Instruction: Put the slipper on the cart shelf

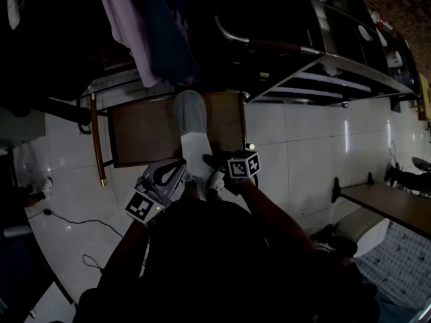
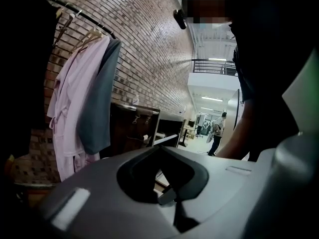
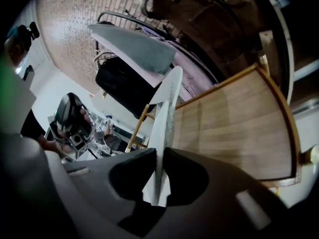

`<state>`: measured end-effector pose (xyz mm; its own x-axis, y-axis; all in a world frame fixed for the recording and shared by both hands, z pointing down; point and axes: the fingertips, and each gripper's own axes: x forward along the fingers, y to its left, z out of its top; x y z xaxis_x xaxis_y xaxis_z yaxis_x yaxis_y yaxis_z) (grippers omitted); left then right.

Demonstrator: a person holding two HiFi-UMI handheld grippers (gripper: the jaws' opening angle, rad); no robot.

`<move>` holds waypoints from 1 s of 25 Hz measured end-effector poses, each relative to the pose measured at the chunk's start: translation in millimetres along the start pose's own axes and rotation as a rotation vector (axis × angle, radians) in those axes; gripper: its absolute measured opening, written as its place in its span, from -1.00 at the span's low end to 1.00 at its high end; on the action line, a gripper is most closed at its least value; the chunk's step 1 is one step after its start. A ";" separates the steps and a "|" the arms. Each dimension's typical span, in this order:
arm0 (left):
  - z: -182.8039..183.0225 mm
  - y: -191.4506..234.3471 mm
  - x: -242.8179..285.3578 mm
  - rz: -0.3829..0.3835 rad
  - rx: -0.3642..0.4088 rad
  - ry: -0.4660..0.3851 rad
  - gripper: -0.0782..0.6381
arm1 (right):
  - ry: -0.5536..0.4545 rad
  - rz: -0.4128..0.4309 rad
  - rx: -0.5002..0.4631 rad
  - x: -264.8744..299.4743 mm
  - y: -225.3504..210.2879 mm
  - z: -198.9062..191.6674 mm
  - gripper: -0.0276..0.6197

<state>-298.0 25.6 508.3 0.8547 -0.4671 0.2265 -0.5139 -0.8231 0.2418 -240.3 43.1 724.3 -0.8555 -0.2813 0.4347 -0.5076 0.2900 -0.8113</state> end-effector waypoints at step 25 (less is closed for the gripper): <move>94.8 -37.2 -4.0 0.014 0.097 -0.163 -0.78 | -0.478 0.079 -0.502 -156.1 170.6 136.8 -0.73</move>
<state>-275.3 27.5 409.0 0.8524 -0.5180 0.0714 -0.5227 -0.8400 0.1457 -179.3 11.4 464.6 -0.8115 -0.5803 0.0690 -0.5303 0.6817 -0.5041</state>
